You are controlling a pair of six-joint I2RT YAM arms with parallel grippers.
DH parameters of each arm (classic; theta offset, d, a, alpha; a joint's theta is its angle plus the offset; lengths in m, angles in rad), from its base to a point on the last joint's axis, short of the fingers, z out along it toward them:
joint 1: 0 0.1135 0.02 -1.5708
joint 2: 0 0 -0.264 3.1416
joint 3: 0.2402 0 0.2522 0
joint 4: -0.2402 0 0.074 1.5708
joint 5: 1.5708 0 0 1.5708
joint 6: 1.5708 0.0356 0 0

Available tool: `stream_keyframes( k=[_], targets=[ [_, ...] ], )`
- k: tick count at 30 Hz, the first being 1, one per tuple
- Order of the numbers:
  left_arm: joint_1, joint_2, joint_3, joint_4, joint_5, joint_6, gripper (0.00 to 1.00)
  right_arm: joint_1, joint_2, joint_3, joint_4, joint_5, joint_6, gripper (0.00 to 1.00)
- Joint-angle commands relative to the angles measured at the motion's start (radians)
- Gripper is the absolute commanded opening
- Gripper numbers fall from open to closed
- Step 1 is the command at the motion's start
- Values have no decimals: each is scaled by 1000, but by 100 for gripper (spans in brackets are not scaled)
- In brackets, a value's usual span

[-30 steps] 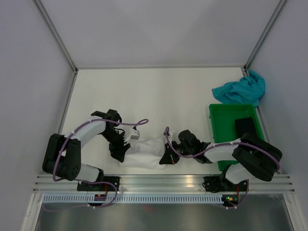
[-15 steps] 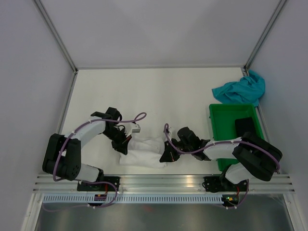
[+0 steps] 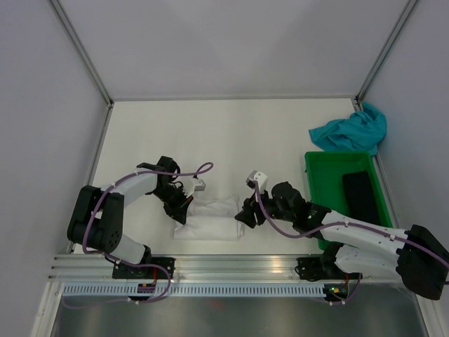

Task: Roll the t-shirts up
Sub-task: Roll the tshirt

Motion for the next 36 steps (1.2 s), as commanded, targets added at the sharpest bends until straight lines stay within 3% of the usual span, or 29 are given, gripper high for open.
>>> stream_keyframes(
  k=[1,6,9,11,26,27,28,31,36],
  targets=[
    [3,-3,-6,38,-42,-17,7,117,-94,42,-84,206,-288,57],
    [4,-20,7,38,-42,-25,13,413,5,117,-139,494,-533,74],
    [3,-28,13,35,-44,-25,15,585,162,186,-234,727,-676,77],
    [3,-28,16,32,-46,-23,16,645,260,238,-279,792,-722,77],
    [1,-57,42,17,-42,-6,24,642,518,208,-173,800,-759,69],
    [1,-59,42,17,-49,-5,25,637,524,208,-170,795,-757,64],
    [1,-59,43,15,-50,-5,26,633,535,208,-169,791,-754,46],
    [1,-68,46,15,-59,-5,30,605,546,214,-168,778,-744,25],
    [3,-157,42,12,-12,16,46,551,484,228,-184,616,-708,8]
  ],
)
